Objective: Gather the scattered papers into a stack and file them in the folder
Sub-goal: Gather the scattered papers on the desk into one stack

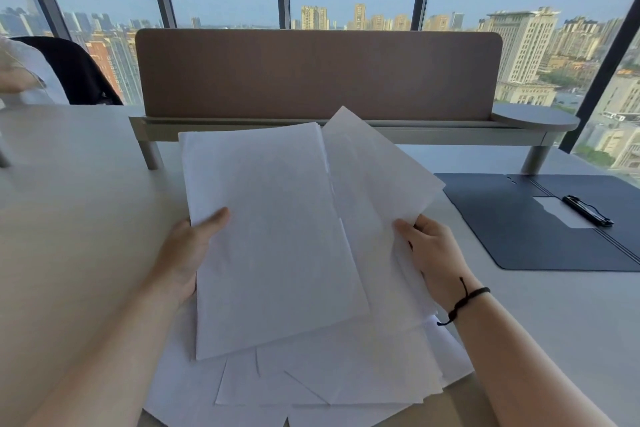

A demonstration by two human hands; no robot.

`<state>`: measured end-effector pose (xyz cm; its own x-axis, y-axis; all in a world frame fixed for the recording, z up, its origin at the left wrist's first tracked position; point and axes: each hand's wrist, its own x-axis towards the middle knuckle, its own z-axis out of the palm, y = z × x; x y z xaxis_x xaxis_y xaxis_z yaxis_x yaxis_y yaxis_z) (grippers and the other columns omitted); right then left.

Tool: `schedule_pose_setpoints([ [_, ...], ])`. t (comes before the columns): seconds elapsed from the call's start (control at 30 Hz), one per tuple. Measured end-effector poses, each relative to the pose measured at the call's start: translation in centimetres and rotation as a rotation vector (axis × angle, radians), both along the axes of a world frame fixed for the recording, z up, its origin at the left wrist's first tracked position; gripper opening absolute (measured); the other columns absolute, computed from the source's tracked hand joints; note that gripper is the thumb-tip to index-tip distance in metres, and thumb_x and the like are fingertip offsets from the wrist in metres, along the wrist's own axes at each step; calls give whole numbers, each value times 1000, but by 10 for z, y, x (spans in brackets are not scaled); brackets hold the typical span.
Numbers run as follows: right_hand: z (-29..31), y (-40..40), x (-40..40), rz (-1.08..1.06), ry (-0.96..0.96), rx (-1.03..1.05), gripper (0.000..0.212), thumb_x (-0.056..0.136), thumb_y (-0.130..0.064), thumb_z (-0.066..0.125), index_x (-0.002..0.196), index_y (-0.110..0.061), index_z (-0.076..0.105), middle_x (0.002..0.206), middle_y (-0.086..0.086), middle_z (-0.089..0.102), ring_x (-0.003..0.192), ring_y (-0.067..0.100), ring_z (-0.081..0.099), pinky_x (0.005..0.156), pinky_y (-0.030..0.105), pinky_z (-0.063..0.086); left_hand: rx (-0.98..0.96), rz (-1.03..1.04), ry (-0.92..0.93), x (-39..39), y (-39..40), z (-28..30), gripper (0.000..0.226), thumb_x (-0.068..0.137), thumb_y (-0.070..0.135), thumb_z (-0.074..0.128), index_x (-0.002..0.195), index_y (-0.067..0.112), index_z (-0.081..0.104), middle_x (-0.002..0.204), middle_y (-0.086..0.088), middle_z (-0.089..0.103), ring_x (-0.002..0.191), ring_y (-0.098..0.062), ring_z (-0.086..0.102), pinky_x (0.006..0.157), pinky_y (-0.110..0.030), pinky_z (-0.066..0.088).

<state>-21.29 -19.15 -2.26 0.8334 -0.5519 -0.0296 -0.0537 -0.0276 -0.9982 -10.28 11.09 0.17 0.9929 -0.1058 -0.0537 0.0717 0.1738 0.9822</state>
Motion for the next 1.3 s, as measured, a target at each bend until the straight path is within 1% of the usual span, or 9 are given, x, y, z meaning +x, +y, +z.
schedule_pose_setpoints([
  [0.13,7,-3,-5,43,-6,62,19,97,-18,60,92,-12,77,97,26,74,82,31,65,80,53,54,12,-77,14,0,4,1,15,93,14,62,102,7,73,95,-5,79,75,-19,77,67,-31,62],
  [0.37,10,-3,-9,172,14,36,24,100,-22,56,98,-8,76,94,19,66,85,30,58,81,45,46,200,-199,-19,-6,1,-2,21,92,18,65,104,4,75,102,-14,78,90,-31,75,85,-42,57],
  [0.57,15,-7,-11,162,14,55,26,101,-14,52,92,-3,74,95,19,65,88,32,57,84,44,45,169,-174,-27,-5,1,-2,22,93,20,65,106,5,75,106,-13,78,97,-33,74,94,-47,53],
  [0.67,19,3,-14,202,17,138,25,102,-11,49,108,4,69,100,23,67,90,34,59,80,41,51,113,-194,-18,-8,-7,-5,29,90,19,68,113,2,72,112,-15,75,103,-33,72,97,-45,53],
  [0.77,20,10,-13,216,16,172,25,102,-15,51,106,-5,74,108,27,71,92,31,63,91,48,53,64,-161,-13,-7,-14,-6,32,91,16,66,119,-1,70,116,-17,73,109,-35,69,100,-48,52],
  [0.87,15,11,-11,222,40,159,25,99,-37,57,100,-25,79,113,7,76,101,19,66,105,44,49,1,-117,11,-9,-16,-4,32,94,14,62,120,-2,68,115,-18,73,98,-31,72,84,-39,59],
  [0.97,9,18,-10,301,22,148,25,93,-38,66,114,-26,73,113,-6,77,108,16,71,100,36,51,-75,-124,35,-12,-18,-1,30,93,12,61,119,-2,68,105,-9,76,76,-21,76,72,-35,62],
  [1.13,15,33,-3,360,-68,102,26,91,2,65,115,-4,64,87,-3,80,77,13,77,68,26,60,-40,-149,44,-24,-21,3,30,93,18,63,116,-1,70,111,-17,75,89,-29,74,79,-42,60],
  [1.3,56,31,-11,242,-229,55,12,95,0,61,100,-6,70,83,0,80,73,14,76,66,27,61,-43,-155,-99,-28,-17,28,21,96,14,60,112,10,72,113,-13,75,92,-23,76,76,-35,61],
])
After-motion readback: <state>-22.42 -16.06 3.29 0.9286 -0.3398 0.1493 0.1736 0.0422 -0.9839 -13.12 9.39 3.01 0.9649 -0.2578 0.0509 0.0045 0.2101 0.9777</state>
